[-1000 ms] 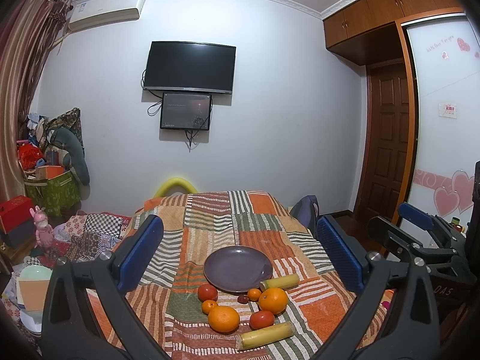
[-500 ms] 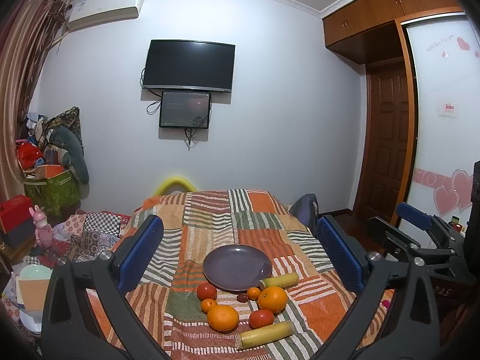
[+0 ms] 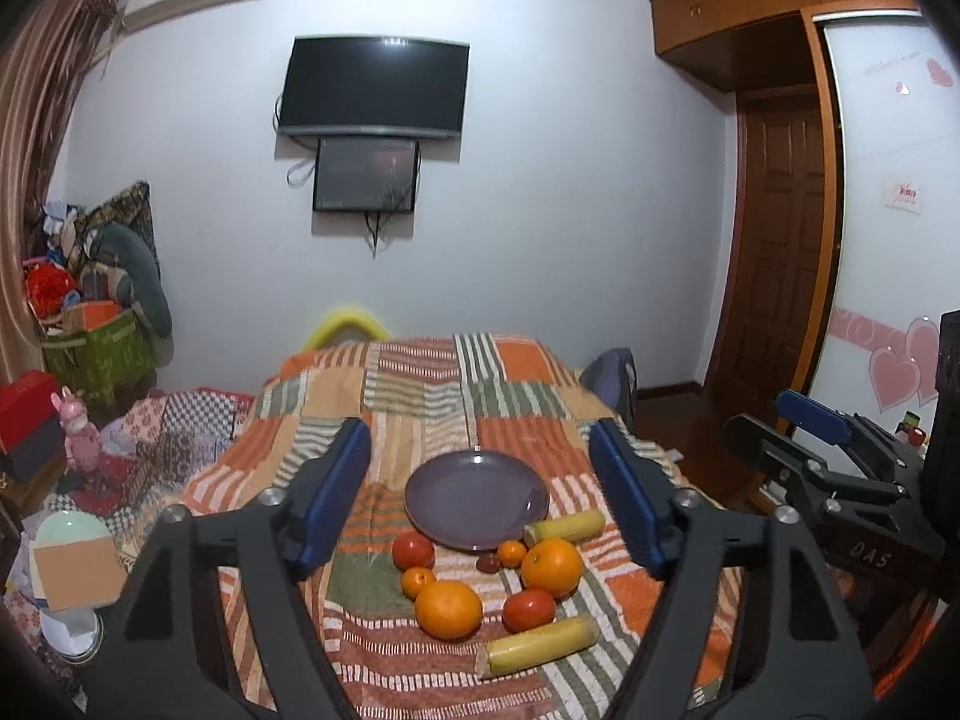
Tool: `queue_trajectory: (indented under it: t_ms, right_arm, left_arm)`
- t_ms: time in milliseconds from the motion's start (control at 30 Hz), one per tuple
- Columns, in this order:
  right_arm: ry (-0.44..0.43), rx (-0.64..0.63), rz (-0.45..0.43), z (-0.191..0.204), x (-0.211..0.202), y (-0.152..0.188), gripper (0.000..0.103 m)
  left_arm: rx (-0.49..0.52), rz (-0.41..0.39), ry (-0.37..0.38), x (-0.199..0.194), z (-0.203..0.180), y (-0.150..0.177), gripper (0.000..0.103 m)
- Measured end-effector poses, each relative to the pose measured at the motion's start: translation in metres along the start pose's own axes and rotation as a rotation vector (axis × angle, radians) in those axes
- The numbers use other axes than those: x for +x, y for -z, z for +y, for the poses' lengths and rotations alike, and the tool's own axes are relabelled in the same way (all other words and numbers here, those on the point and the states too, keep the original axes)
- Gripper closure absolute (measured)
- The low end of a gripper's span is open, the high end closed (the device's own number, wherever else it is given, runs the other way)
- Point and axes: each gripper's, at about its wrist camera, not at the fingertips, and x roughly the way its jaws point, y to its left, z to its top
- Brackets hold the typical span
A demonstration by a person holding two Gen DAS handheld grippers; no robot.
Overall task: Organize fruits
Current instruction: 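Move the left tool to the large orange while the right tool approaches another orange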
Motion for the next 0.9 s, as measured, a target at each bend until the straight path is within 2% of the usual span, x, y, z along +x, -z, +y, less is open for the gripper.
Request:
queue_trajectory:
  t_ms: [67,133,233,333,467,533,600,900]
  right_arm:
    - [-0.010,0.000,0.027,-0.002,0.006,0.004,0.029]
    - [-0.016,0.001,0.053,-0.004,0.012,0.008,0.031]
    - [-0.026,0.001,0.092,-0.008,0.021,0.014,0.031]
    - [-0.027,-0.003,0.144,-0.012,0.033,0.021,0.031]
    - [-0.013,-0.010,0.207,-0.017,0.048,0.029,0.032]
    - [-0.012,-0.009,0.243,-0.020,0.057,0.036,0.038]
    - [-0.021,-0.005,0.281,-0.023,0.066,0.041,0.040]
    - [-0.064,0.029,0.425,-0.034,0.103,0.065,0.040]
  left_arm:
    - [0.000,0.049,0.013,0.013,0.005,0.003,0.049]
    - [0.001,0.084,0.014,0.023,0.007,0.006,0.057]
    - [0.003,0.133,0.011,0.040,0.014,0.012,0.058]
    - [0.005,0.190,0.013,0.059,0.020,0.020,0.065]
    - [0.026,0.267,0.007,0.084,0.025,0.034,0.065]
    - [0.037,0.301,-0.002,0.094,0.027,0.040,0.065]
    - [0.042,0.343,-0.003,0.107,0.031,0.048,0.065]
    - [0.066,0.532,0.000,0.155,0.043,0.086,0.065]
